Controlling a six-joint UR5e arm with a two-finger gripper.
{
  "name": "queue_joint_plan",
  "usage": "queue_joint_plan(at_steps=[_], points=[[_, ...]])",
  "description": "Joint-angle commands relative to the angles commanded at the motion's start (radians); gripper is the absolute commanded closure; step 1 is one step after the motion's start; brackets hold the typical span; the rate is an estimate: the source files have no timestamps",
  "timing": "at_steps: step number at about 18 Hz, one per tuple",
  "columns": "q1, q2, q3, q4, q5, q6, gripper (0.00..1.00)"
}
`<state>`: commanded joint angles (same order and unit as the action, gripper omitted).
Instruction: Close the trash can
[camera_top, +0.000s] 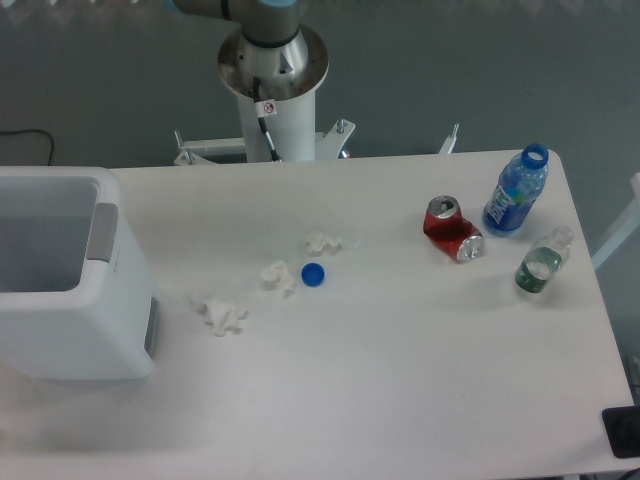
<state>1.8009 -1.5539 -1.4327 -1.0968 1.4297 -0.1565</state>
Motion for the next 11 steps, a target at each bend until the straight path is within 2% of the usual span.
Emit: queue_joint_plan(at_steps=[11], points=[[0.052, -0.008, -0.011, 0.000, 0.000, 0.002, 0.81]])
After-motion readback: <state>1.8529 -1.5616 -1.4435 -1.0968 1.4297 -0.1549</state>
